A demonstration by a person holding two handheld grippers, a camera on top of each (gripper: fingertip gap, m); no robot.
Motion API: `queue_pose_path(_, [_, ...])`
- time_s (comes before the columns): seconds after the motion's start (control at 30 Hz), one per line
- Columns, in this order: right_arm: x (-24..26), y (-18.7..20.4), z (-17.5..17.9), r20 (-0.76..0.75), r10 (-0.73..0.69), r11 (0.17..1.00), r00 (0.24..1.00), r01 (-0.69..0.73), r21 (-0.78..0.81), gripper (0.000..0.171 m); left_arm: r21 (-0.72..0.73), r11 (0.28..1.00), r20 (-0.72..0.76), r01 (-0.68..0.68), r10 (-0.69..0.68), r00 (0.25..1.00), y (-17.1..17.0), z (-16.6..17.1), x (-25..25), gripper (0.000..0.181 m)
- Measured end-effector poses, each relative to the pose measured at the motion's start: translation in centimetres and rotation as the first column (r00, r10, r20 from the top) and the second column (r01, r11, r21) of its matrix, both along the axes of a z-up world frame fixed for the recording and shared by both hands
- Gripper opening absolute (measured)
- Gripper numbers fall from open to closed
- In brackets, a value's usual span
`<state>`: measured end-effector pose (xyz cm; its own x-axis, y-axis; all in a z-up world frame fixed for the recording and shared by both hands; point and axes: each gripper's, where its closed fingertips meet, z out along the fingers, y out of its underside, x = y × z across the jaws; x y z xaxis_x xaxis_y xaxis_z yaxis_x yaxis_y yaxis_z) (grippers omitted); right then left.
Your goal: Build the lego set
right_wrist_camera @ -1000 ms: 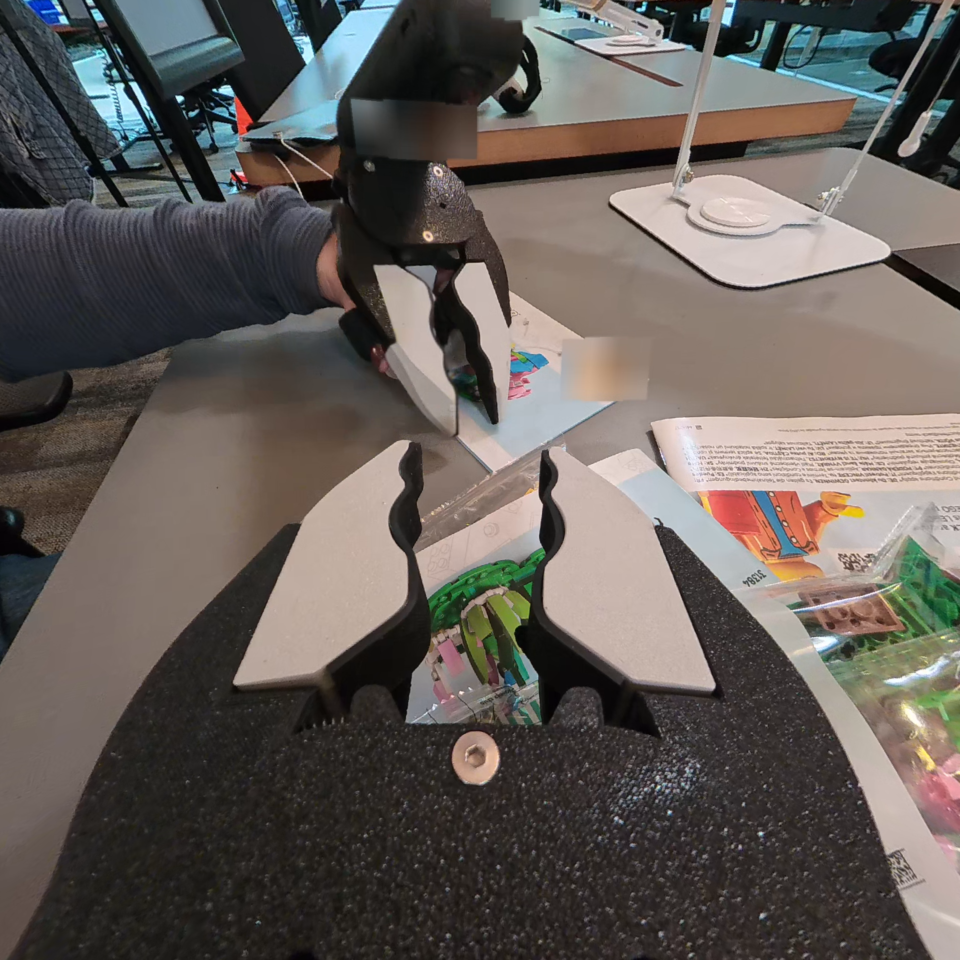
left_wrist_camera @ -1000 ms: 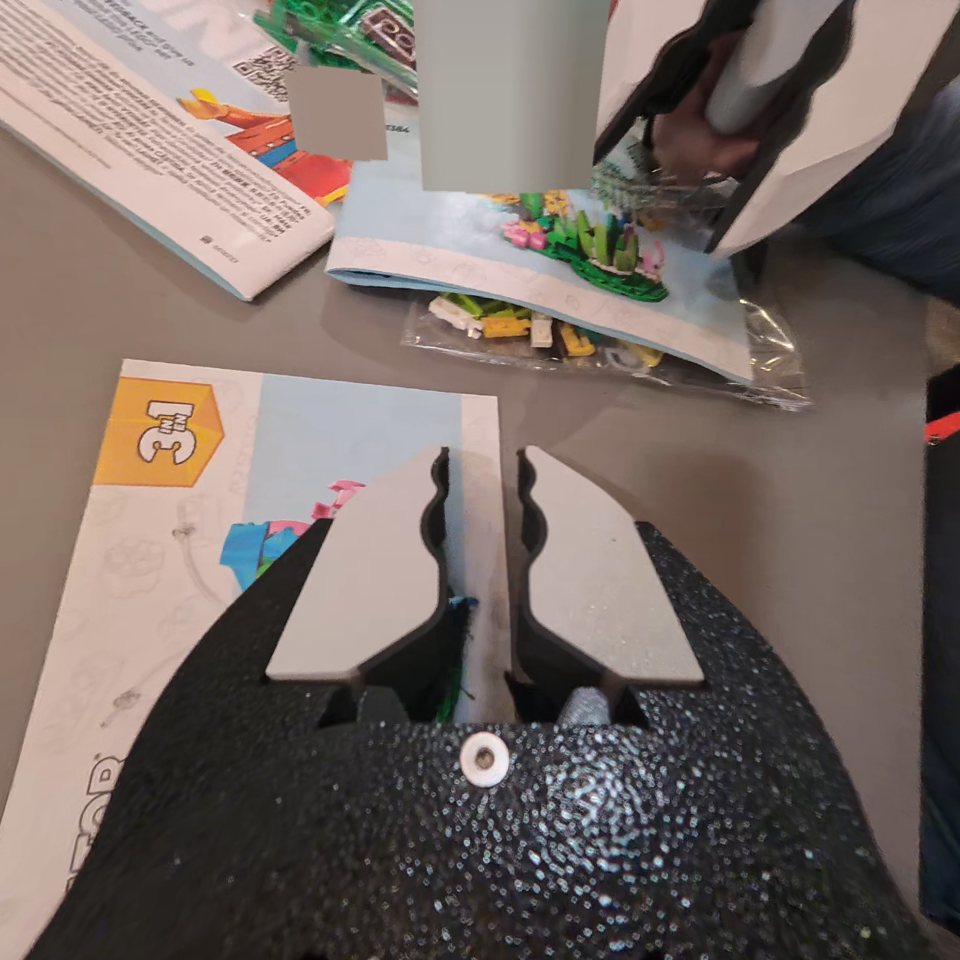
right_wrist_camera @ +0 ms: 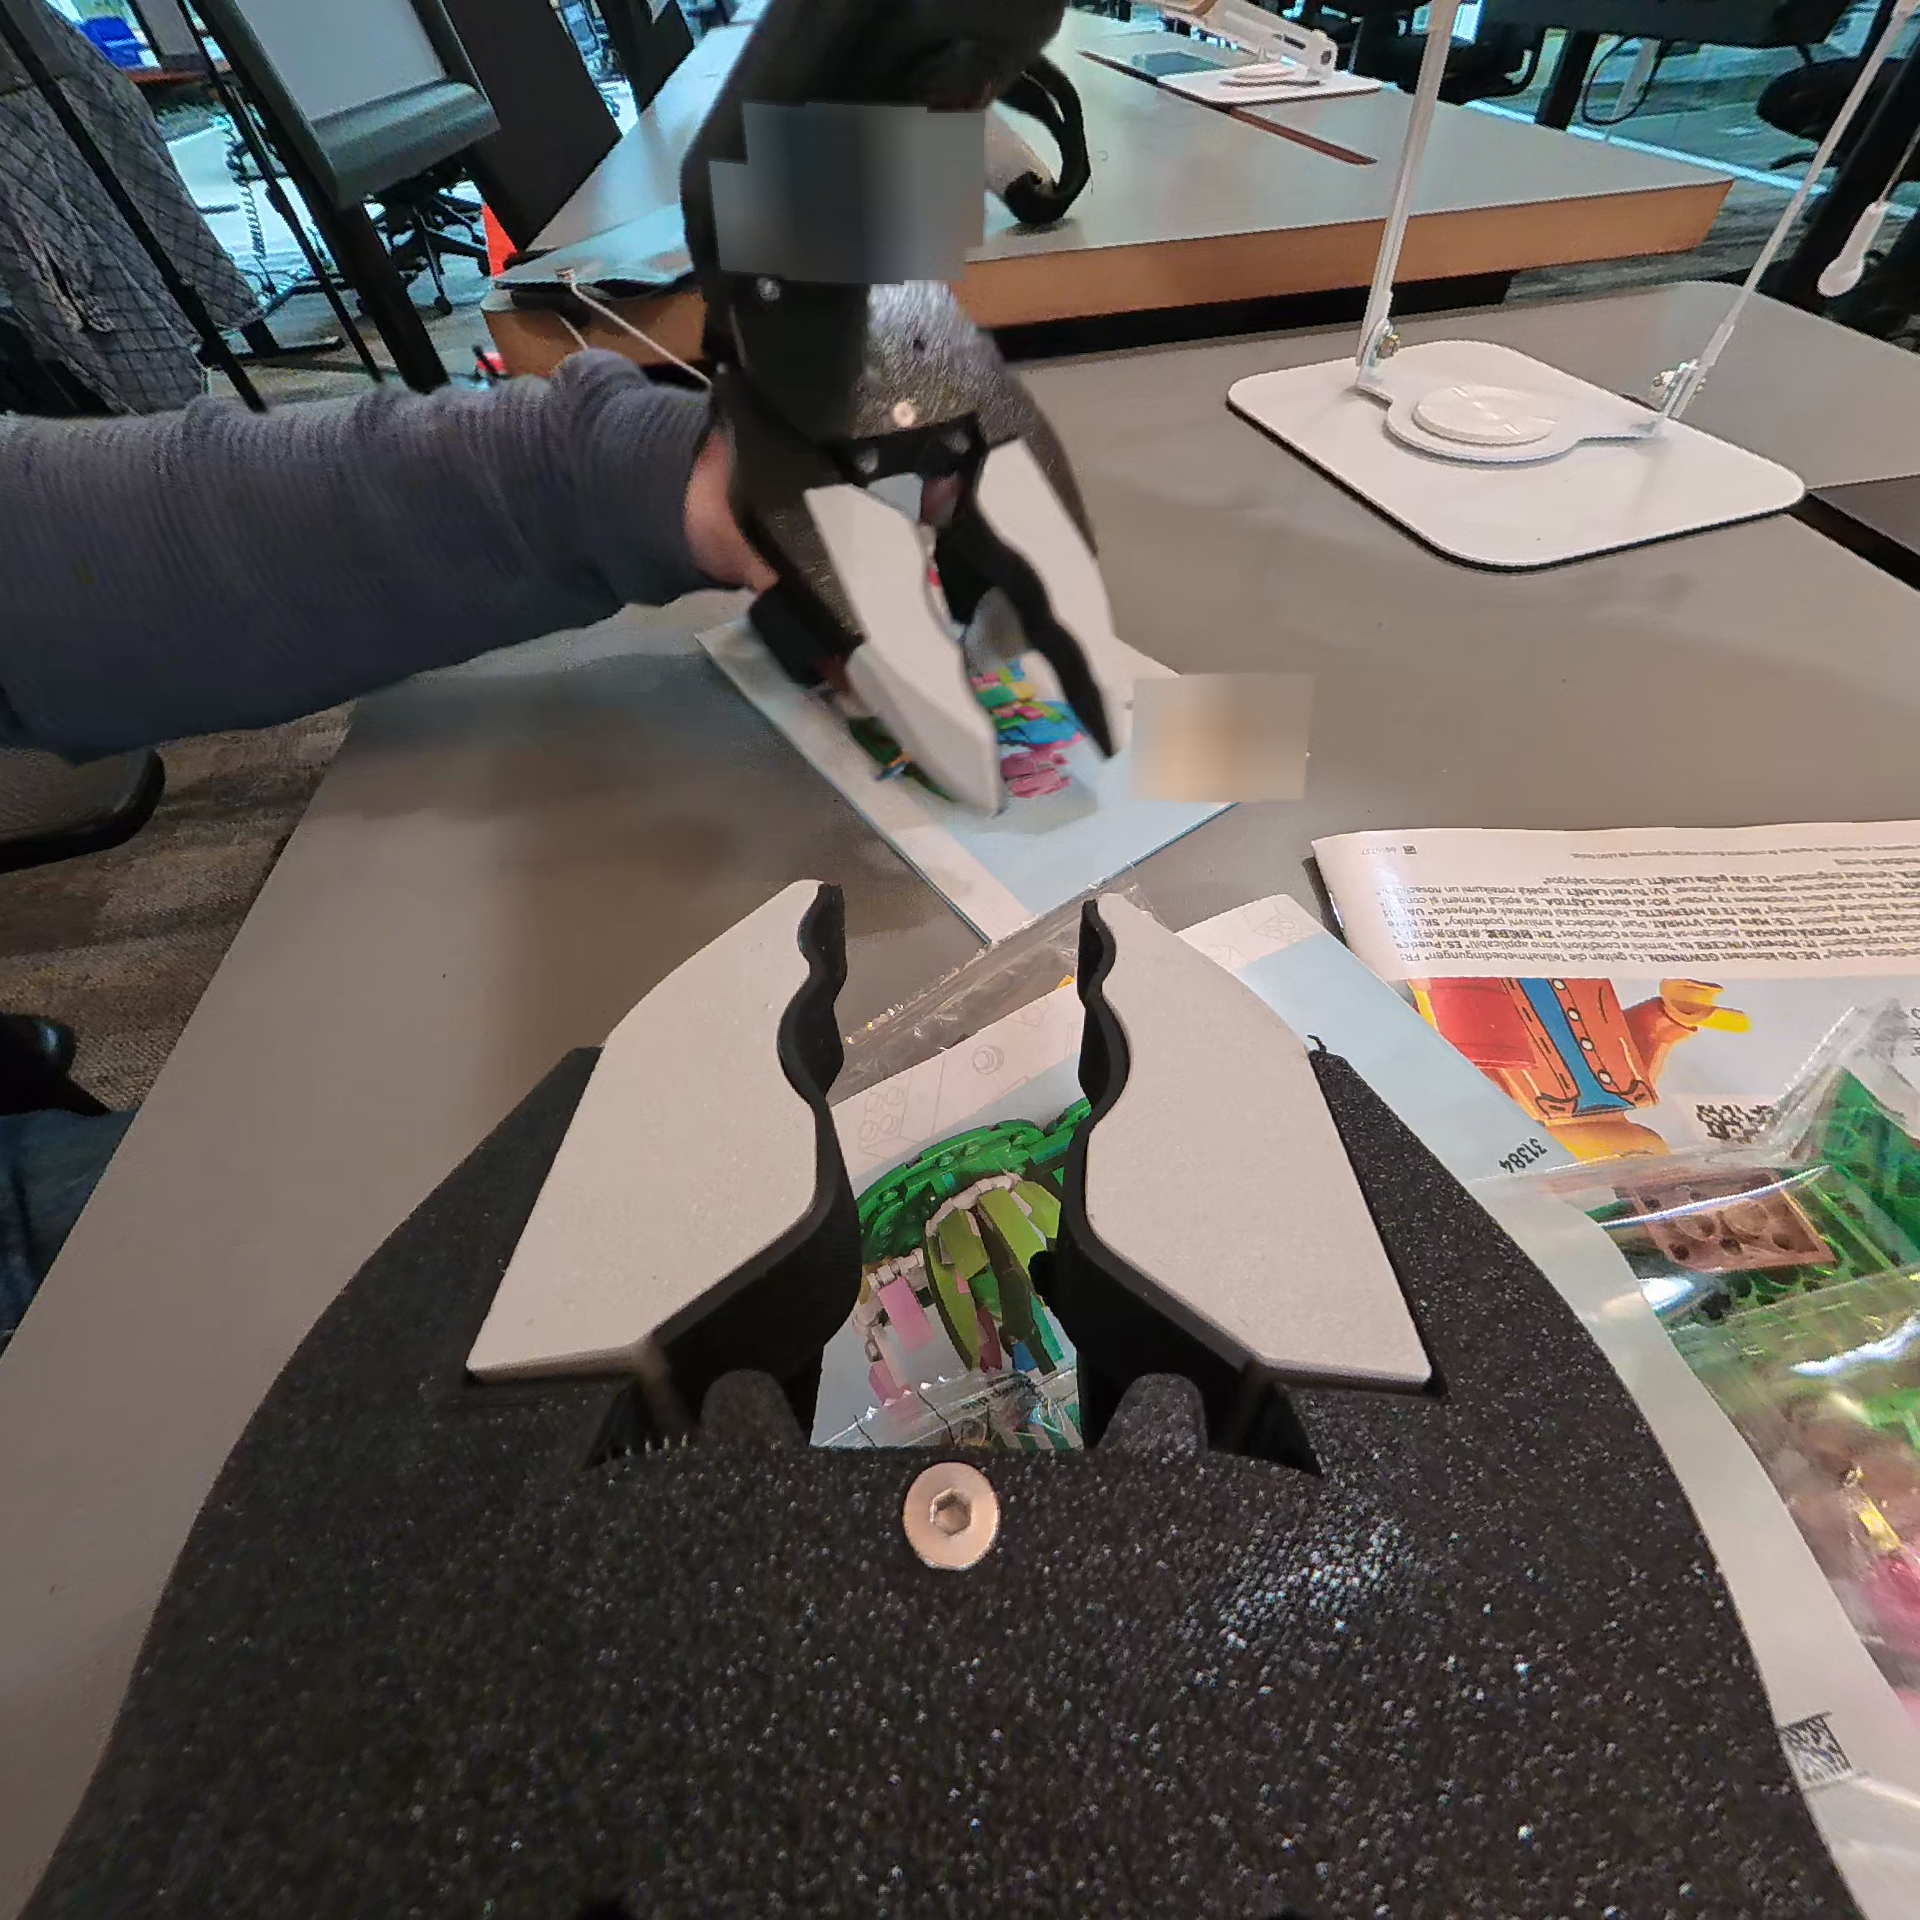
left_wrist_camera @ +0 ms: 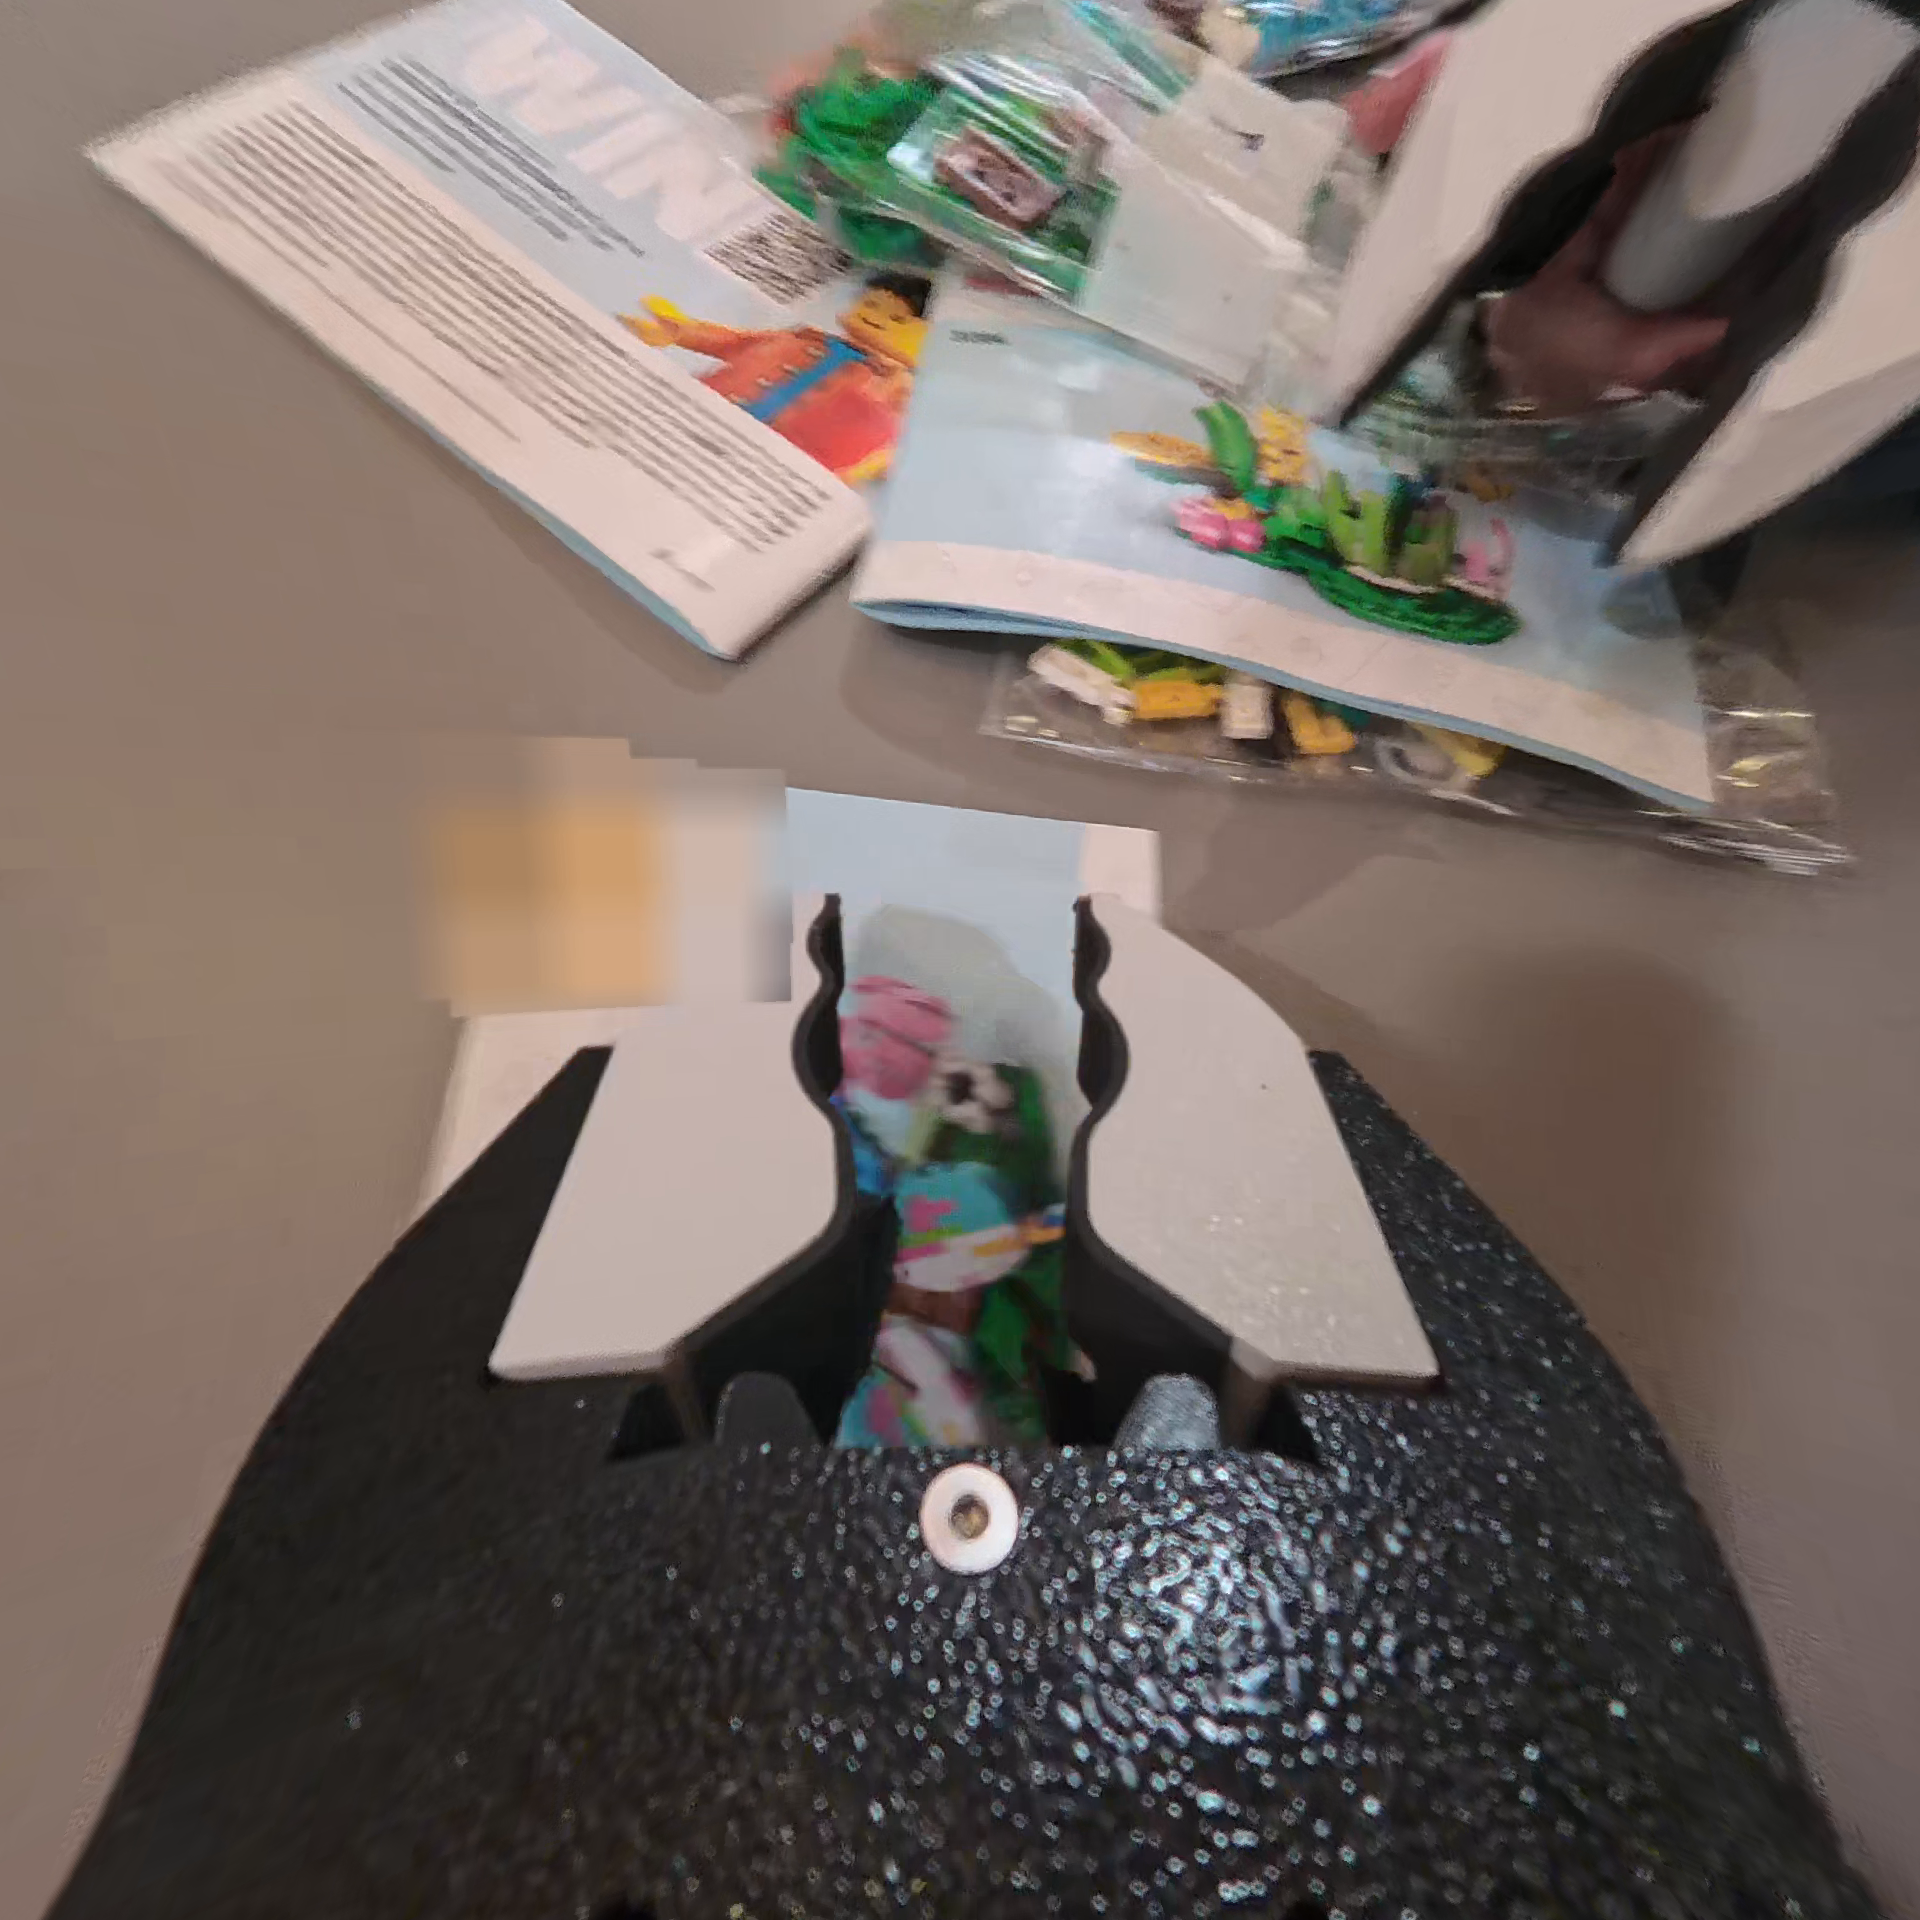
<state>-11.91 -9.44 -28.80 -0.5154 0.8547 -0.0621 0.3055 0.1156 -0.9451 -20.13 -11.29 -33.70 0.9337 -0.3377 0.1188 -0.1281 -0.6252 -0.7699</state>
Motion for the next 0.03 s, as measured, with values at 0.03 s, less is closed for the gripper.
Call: queue_pose_path(0.03, [0.01,0.0,0.0,0.0,0.0,1.0,1.0,0.0,-0.001,0.042,0.007,1.0,-0.052,-0.026,0.026,0.998,0.43,0.28,-1.15,0.042])
